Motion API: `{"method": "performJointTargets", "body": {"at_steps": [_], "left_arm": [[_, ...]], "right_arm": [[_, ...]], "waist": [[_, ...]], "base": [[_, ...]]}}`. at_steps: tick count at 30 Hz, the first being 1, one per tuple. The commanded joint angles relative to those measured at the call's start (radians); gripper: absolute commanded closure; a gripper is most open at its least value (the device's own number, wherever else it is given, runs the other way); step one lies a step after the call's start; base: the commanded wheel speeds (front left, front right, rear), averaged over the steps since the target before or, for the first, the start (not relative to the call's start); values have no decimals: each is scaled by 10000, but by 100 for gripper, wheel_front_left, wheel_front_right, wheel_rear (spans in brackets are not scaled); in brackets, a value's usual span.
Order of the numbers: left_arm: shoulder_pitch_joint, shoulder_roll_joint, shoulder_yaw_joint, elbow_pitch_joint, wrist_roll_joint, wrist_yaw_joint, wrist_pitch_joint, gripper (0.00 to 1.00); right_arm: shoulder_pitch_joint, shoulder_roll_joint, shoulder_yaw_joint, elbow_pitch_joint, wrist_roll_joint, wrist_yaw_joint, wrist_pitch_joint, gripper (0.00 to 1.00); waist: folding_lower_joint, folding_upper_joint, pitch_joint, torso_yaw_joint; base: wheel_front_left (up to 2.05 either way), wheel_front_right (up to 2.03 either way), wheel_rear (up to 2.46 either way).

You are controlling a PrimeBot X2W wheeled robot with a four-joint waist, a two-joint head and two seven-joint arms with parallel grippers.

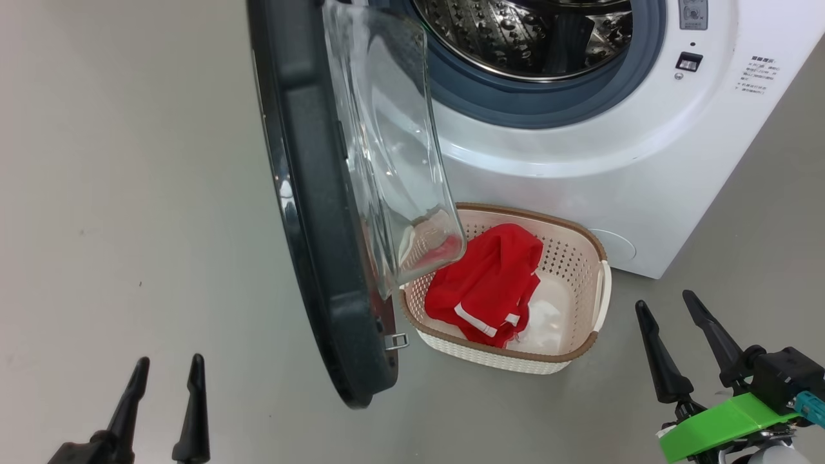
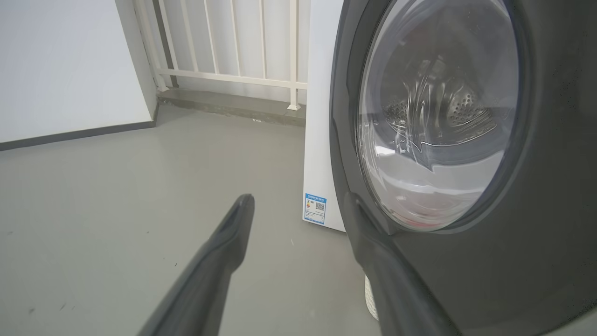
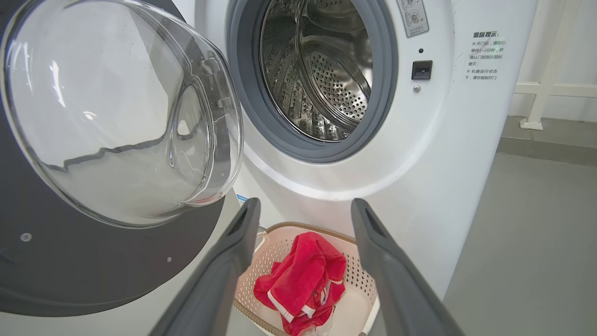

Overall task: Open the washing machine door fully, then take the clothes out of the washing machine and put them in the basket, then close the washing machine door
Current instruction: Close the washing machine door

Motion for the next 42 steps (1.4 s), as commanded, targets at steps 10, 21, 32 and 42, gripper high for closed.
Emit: {"method": "performJointTargets", "body": {"at_steps": [10, 21, 32, 42], "left_arm": [[-150, 120, 352, -195, 142, -56, -120, 0], [-180, 113, 368, -228, 172, -56, -120, 0], [-754, 584, 231, -701, -582, -56, -120, 100], [-1968, 2051, 307, -1069, -1968, -56, -120, 100]], "right_arm": [[-108, -54, 131, -253, 87, 46, -65, 0], [-100, 10, 131, -242, 79, 46, -65, 0], [-180, 43, 100, -245, 69, 46, -65, 0], [-262, 97, 110, -249, 56, 46, -65, 0]], "waist": [[0, 0, 13, -23], [0, 0, -7, -51], [0, 0, 96, -27], [0, 0, 206, -90]], "base": [[0, 0, 0], [0, 0, 0], [0, 0, 0], [0, 0, 0]]}}
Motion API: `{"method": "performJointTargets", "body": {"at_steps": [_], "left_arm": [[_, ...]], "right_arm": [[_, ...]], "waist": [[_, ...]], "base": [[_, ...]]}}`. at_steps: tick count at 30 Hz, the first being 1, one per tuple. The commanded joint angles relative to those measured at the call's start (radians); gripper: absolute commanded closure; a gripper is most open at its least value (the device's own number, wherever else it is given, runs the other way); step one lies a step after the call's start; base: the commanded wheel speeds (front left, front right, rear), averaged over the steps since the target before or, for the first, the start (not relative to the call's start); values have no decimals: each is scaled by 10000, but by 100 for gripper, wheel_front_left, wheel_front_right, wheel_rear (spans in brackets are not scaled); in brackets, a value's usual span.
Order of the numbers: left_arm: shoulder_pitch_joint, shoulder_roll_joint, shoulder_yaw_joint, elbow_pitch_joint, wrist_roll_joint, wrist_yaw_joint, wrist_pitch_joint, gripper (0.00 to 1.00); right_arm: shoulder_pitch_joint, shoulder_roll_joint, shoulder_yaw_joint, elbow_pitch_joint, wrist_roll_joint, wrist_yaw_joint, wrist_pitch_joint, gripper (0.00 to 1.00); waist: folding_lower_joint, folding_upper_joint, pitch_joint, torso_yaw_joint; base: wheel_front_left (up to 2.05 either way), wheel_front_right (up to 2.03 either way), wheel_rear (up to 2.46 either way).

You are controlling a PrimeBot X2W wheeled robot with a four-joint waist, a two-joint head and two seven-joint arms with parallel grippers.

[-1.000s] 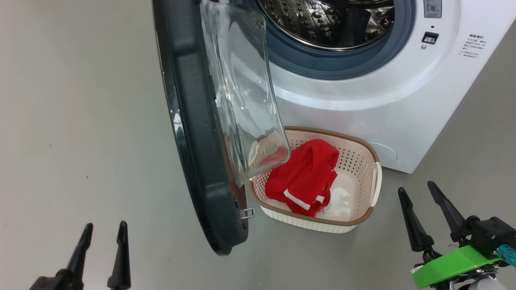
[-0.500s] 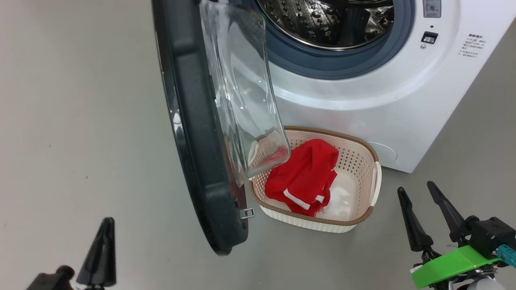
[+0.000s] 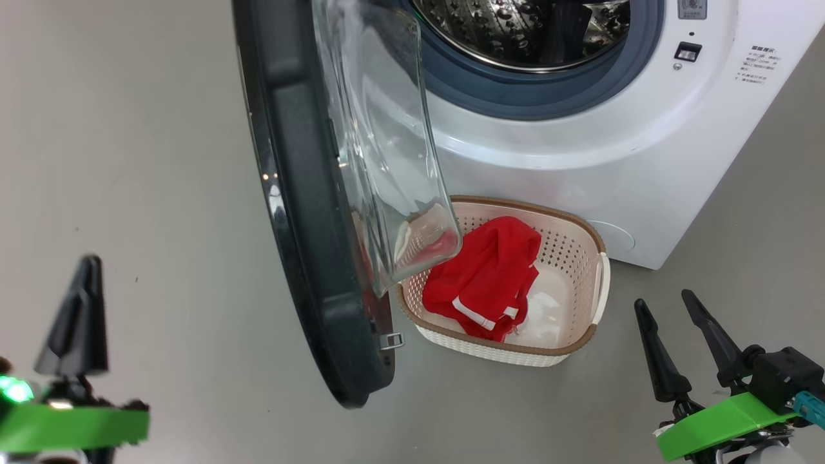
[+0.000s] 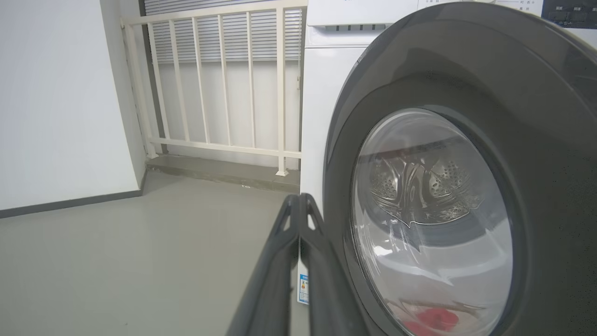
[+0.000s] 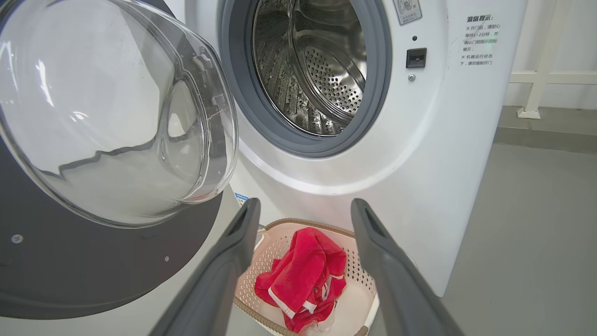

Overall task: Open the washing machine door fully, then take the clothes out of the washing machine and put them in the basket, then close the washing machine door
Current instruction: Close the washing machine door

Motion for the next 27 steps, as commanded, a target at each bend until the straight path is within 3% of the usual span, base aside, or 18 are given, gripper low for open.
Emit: {"method": "performJointTargets", "body": {"at_steps": [1, 6, 11, 12, 18, 22, 27], "left_arm": [[-641, 718, 265, -190, -535, -56, -80, 100], [-1398, 1778, -331, 317, -2860, -56, -80, 100], [-2137, 3218, -1750, 863, -5619, -56, 404, 100], [-2137, 3218, -1750, 863, -5619, -56, 404, 100], [-3096, 4752, -3147, 751, -8926, -56, 2303, 100], [-3403, 5253, -3434, 463, -10459, -56, 3364, 100], [-3651, 5458, -3242, -244, -11926, -56, 4305, 100]], "right_arm": [[-262, -60, 199, -248, 58, 46, -65, 0], [-298, -33, 210, -255, 56, 46, -65, 0], [-315, -34, 206, -266, 58, 46, -65, 0], [-315, -34, 206, -266, 58, 46, -65, 0], [-390, -30, 222, -275, 53, 46, -65, 0], [-425, -5, 246, -279, 53, 46, -65, 0], [-450, 36, 241, -287, 59, 46, -65, 0]], "waist": [[0, 0, 35, -27], [0, 0, 102, -90], [0, 0, 186, -145], [0, 0, 186, -145], [0, 0, 317, -260], [0, 0, 370, -355], [0, 0, 454, -461]], "base": [[0, 0, 0], [0, 0, 0], [0, 0, 0], [0, 0, 0], [0, 0, 0], [0, 0, 0], [0, 0, 0]]}}
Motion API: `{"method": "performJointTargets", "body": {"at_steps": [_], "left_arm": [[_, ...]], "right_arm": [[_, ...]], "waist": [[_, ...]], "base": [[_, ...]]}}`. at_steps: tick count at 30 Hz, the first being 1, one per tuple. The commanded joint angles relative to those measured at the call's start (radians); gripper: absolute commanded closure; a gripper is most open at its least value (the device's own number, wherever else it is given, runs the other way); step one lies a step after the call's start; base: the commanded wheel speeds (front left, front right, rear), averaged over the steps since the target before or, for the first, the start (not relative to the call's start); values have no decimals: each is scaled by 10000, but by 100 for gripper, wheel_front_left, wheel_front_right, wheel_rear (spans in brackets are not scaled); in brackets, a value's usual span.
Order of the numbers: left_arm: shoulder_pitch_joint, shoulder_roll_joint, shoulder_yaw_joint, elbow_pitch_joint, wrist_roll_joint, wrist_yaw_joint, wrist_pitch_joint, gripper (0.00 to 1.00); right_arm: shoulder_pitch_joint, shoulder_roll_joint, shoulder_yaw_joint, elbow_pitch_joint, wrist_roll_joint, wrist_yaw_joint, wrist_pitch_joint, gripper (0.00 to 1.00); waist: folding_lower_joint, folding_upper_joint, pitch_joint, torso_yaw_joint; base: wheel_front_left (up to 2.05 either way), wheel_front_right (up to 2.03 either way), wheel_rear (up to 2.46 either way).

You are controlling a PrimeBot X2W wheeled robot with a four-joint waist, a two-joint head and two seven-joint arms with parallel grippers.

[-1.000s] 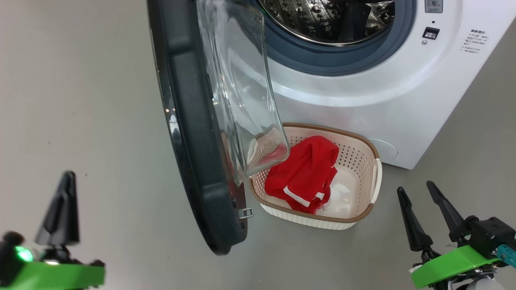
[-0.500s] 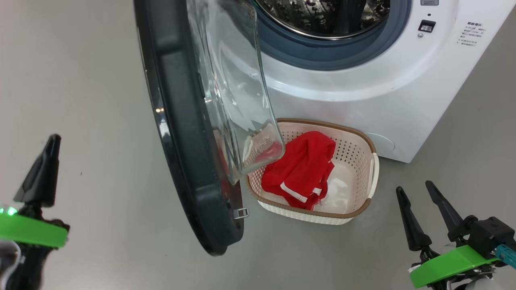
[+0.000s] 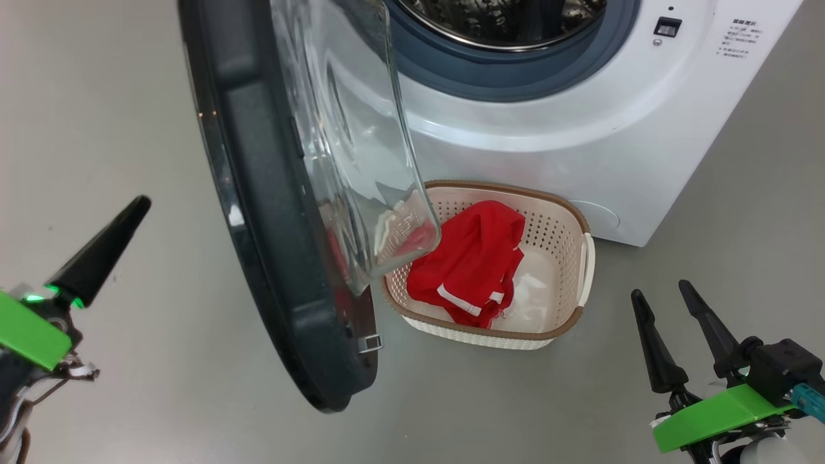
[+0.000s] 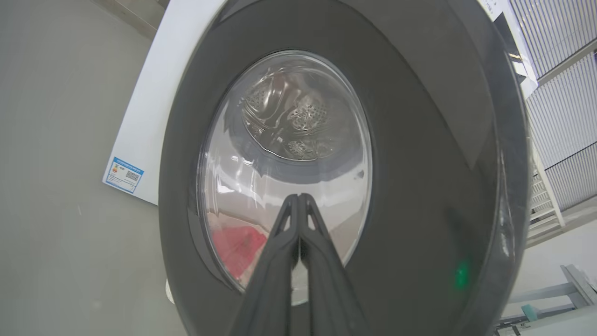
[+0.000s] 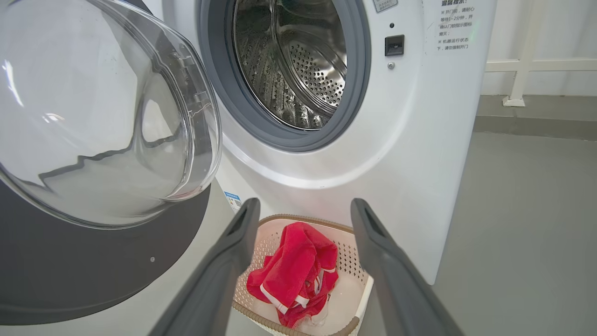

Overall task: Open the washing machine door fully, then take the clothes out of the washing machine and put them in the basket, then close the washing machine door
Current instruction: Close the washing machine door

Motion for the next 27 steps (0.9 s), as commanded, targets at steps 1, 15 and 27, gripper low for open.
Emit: {"method": "performJointTargets", "body": {"at_steps": [1, 15, 27], "left_arm": [[-533, 562, 612, -439, -273, -56, 186, 100], [-562, -166, 1343, -2191, -787, -56, 1880, 100], [-1188, -1048, 1395, -2524, -251, -56, 2516, 100]], "right_arm": [[-237, -58, 221, -272, 58, 46, -65, 0], [-338, 35, 182, -296, 59, 46, -65, 0], [-591, 129, 82, -330, 57, 46, -65, 0]], "waist": [[0, 0, 34, -41], [0, 0, 238, -269], [0, 0, 641, -631]], "base": [[0, 0, 0], [0, 0, 0], [0, 0, 0]]}}
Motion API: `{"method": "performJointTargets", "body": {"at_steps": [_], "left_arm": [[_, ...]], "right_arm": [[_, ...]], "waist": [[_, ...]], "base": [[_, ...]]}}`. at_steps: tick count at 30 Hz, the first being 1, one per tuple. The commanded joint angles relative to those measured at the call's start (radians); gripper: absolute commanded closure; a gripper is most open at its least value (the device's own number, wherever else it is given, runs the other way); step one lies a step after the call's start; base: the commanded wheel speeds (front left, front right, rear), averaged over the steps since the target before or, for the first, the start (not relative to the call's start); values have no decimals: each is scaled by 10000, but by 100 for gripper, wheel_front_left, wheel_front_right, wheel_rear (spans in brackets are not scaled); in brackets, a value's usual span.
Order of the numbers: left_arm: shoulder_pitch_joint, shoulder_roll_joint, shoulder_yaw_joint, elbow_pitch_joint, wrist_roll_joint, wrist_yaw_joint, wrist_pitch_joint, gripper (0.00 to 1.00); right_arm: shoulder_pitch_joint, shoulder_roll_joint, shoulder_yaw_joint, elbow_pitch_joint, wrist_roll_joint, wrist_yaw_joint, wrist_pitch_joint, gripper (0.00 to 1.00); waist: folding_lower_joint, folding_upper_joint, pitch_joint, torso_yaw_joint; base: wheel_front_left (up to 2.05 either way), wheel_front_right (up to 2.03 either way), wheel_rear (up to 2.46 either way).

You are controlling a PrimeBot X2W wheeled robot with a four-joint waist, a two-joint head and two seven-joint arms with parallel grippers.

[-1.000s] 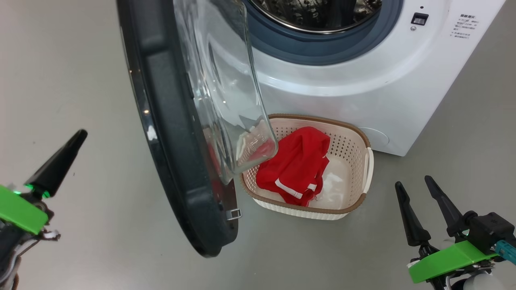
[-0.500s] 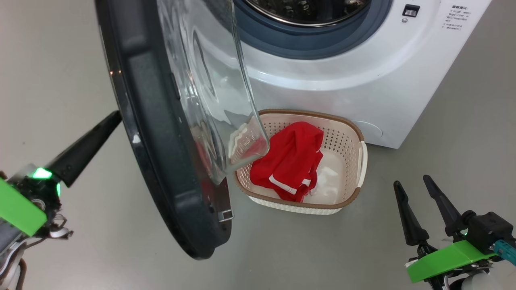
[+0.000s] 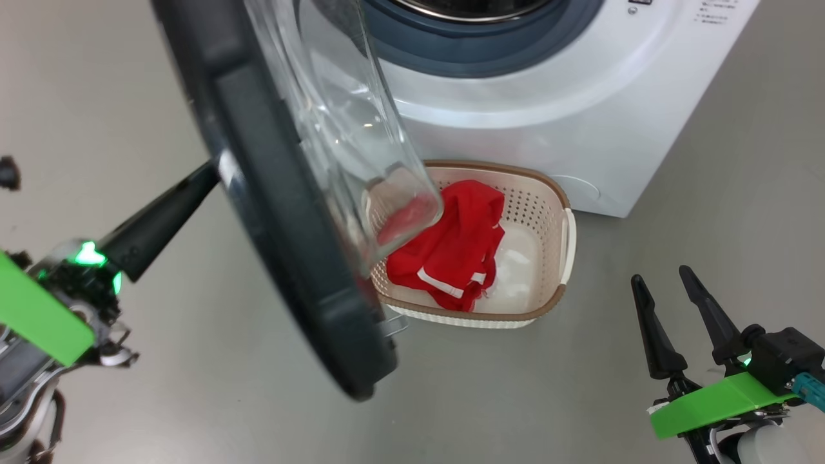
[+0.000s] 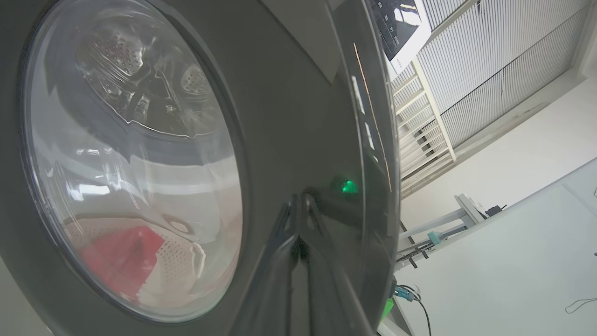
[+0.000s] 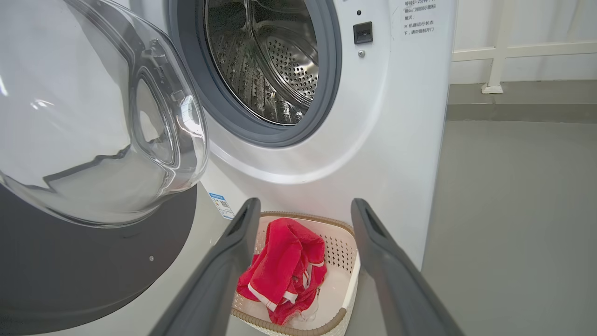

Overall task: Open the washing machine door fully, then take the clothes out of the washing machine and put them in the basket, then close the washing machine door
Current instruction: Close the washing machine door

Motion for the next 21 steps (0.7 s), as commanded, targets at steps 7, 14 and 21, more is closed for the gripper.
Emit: {"method": "performJointTargets", "body": {"at_steps": [7, 14, 21], "left_arm": [[-1037, -113, 210, -525, 444, -71, 69, 100], [-1740, -421, -192, -584, 886, -71, -123, 100], [-2457, -533, -657, -371, 1379, -71, -667, 100]], "right_arm": [[-492, 91, 153, -288, 66, 46, -65, 0], [-689, 232, 26, -337, 77, 46, -65, 0], [-958, 442, -81, -358, 88, 46, -65, 0]], "waist": [[0, -1, 287, -462], [0, -1, 591, -931], [0, -1, 936, -1382]], "base": [[0, 0, 0], [0, 0, 0], [0, 0, 0]]}}
